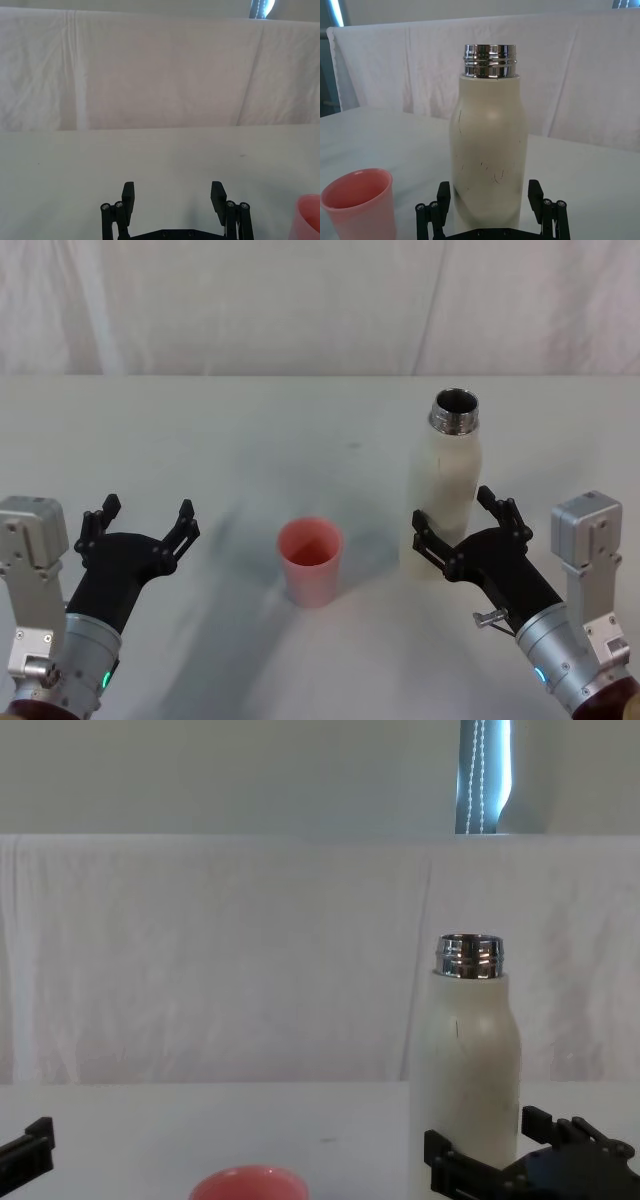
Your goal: Grasp the thermos with one hand and pour water into the cup lid.
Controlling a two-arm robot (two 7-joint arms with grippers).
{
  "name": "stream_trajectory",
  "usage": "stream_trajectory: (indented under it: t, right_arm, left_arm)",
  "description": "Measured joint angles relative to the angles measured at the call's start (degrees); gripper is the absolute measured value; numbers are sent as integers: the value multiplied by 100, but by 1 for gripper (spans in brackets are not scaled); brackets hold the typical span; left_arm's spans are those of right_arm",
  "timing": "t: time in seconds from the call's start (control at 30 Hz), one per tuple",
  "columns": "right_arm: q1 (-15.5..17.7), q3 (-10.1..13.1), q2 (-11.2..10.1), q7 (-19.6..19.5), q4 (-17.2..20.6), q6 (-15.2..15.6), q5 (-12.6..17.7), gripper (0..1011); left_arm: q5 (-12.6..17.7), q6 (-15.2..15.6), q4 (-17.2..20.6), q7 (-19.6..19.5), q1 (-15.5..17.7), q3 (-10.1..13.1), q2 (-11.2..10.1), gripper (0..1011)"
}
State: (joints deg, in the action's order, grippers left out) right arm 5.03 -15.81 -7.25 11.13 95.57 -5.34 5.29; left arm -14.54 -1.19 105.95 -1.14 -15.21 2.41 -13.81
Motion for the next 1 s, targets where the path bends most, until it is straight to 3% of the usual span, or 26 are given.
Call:
stream_trajectory:
  t: [1.0]
  right_arm:
    - [-461, -67, 127, 66, -467, -57, 143, 1003]
  left_arm:
    - [0, 0, 0, 0, 0, 0, 0, 1001]
